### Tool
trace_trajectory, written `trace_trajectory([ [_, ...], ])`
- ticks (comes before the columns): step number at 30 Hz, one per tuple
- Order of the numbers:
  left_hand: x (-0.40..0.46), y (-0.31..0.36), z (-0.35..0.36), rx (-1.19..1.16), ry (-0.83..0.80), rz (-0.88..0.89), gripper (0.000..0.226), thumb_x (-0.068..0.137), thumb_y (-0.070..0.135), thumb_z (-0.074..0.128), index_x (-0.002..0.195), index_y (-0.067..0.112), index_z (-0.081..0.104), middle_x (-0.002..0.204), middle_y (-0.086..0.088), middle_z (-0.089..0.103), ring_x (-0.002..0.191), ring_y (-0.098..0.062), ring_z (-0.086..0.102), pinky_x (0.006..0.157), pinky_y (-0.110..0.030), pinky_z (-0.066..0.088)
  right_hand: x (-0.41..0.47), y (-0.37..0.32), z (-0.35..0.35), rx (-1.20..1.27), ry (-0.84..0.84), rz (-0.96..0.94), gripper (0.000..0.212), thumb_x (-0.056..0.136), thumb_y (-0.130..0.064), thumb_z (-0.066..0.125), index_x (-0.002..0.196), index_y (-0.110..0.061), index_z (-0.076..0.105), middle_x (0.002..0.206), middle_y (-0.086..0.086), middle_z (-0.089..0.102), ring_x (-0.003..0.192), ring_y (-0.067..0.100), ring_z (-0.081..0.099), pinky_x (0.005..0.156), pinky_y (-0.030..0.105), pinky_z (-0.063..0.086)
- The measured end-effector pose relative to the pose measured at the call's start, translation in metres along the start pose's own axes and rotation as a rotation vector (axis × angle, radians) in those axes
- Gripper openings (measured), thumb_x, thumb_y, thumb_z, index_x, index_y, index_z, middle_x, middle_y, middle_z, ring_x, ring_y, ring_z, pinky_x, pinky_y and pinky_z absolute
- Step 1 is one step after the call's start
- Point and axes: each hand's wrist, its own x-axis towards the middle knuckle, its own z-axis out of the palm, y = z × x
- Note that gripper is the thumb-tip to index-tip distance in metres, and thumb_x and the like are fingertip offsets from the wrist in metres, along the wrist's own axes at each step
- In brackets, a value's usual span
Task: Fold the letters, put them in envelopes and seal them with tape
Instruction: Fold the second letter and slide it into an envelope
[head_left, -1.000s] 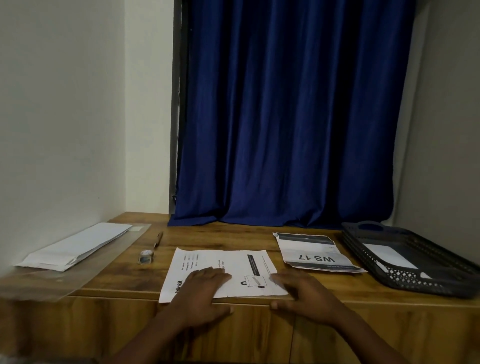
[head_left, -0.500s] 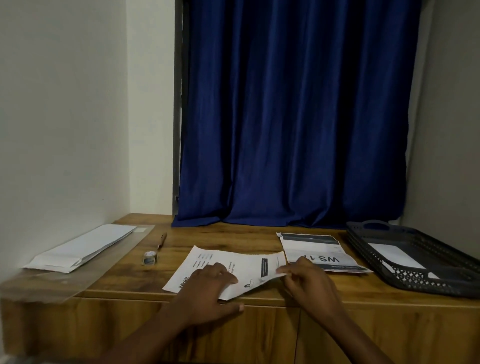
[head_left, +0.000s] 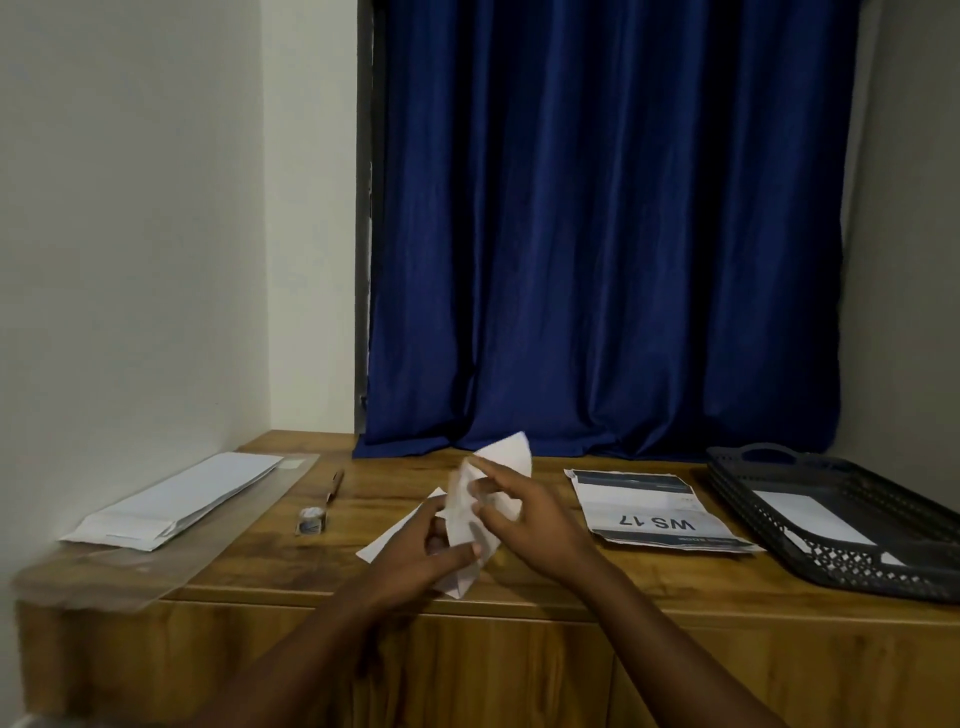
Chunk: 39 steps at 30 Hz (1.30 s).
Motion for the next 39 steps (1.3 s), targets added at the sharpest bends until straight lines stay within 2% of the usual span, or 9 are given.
trace_trajectory([
  [3, 0.005, -0.009, -0.005, -0.139, 0.151, -0.049, 0.073, 0.083, 0.048, 0.082, 0.143, 0.038, 0.043, 0.13, 0.014, 0.066, 0.111, -0.008, 0.066, 0.084, -0.025, 0.056, 0.011, -0.001, 0.017, 0.051, -0.061, 0.056, 0.068, 0.095, -0.053, 0.061, 0.151, -0.062, 0.024, 0.135, -0.028, 0.061, 0.126, -0.007, 0.052, 0.103, 0.018, 0.044],
  [8, 0.007, -0.013, -0.007, -0.207, 0.351, -0.114, 0.08, 0.086, 0.026, 0.083, 0.148, 0.032, 0.032, 0.141, 0.003, 0.055, 0.103, -0.003, 0.058, 0.073, -0.017, 0.049, 0.01, 0.026, 0.023, 0.025, 0.116, 0.13, 0.029, 0.1, -0.034, 0.06, 0.127, -0.044, 0.065, 0.125, -0.024, 0.065, 0.117, -0.002, 0.059, 0.098, 0.027, 0.053],
  [12, 0.002, -0.006, -0.003, -0.059, 0.459, -0.115, 0.106, 0.086, 0.023, 0.083, 0.161, 0.032, 0.009, 0.162, -0.003, 0.034, 0.138, -0.024, 0.046, 0.1, -0.032, 0.048, -0.008, 0.052, 0.02, -0.094, -0.146, 0.249, 0.026, 0.1, -0.033, 0.052, 0.116, -0.039, 0.072, 0.136, -0.019, 0.062, 0.123, -0.003, 0.054, 0.107, 0.03, 0.048],
  [17, -0.007, 0.001, 0.017, 0.274, 0.624, -0.023, 0.096, 0.089, 0.029, 0.08, 0.16, 0.031, 0.016, 0.17, -0.001, 0.007, 0.155, -0.026, 0.018, 0.123, -0.042, 0.029, -0.018, 0.059, 0.016, -0.287, -0.299, 0.225, 0.038, 0.096, -0.038, 0.05, 0.13, -0.04, 0.066, 0.143, -0.019, 0.058, 0.131, -0.001, 0.048, 0.114, 0.029, 0.039],
  [20, -0.005, -0.002, 0.016, 0.529, 0.538, 0.1, 0.075, 0.091, 0.038, 0.074, 0.154, 0.03, 0.034, 0.169, -0.001, 0.017, 0.156, -0.024, 0.013, 0.128, -0.045, 0.013, -0.022, 0.052, 0.019, -0.485, -0.262, 0.133, 0.04, 0.096, -0.049, 0.046, 0.13, -0.042, 0.065, 0.135, -0.019, 0.062, 0.124, 0.005, 0.05, 0.108, 0.035, 0.038],
  [27, 0.01, -0.008, 0.001, 0.72, 0.21, 0.064, 0.046, 0.1, 0.052, 0.054, 0.144, 0.039, 0.047, 0.162, 0.008, 0.033, 0.15, -0.015, 0.029, 0.126, -0.052, 0.016, -0.028, 0.039, 0.017, -0.435, -0.163, 0.089, 0.036, 0.091, -0.052, 0.047, 0.106, -0.036, 0.076, 0.111, -0.017, 0.072, 0.102, 0.002, 0.058, 0.1, 0.04, 0.047],
  [34, 0.028, -0.003, -0.003, 0.851, 0.064, 0.025, 0.061, 0.107, 0.053, 0.034, 0.162, 0.029, 0.023, 0.171, 0.001, 0.018, 0.159, -0.023, 0.008, 0.126, -0.056, 0.008, 0.006, 0.027, 0.033, -0.366, 0.032, 0.173, 0.036, 0.103, -0.044, 0.048, 0.131, -0.03, 0.064, 0.131, -0.008, 0.066, 0.11, 0.004, 0.057, 0.098, 0.026, 0.045],
  [36, 0.031, -0.003, 0.004, 0.921, -0.035, 0.025, 0.068, 0.106, 0.057, 0.031, 0.164, 0.029, 0.012, 0.173, 0.0, 0.009, 0.159, -0.025, 0.001, 0.125, -0.059, 0.004, 0.013, 0.02, 0.051, -0.252, -0.078, 0.185, 0.043, 0.104, -0.045, 0.035, 0.137, -0.029, 0.058, 0.141, -0.005, 0.06, 0.117, 0.005, 0.054, 0.11, 0.034, 0.042],
  [39, 0.03, -0.012, 0.009, 1.091, -0.201, -0.025, 0.076, 0.104, 0.061, 0.031, 0.164, 0.031, -0.003, 0.173, -0.003, -0.002, 0.158, -0.032, -0.009, 0.123, -0.064, 0.0, 0.017, 0.019, 0.075, -0.236, -0.324, 0.256, 0.06, 0.103, -0.054, 0.017, 0.155, -0.032, 0.038, 0.164, -0.005, 0.035, 0.149, 0.013, 0.032, 0.125, 0.044, 0.016],
])
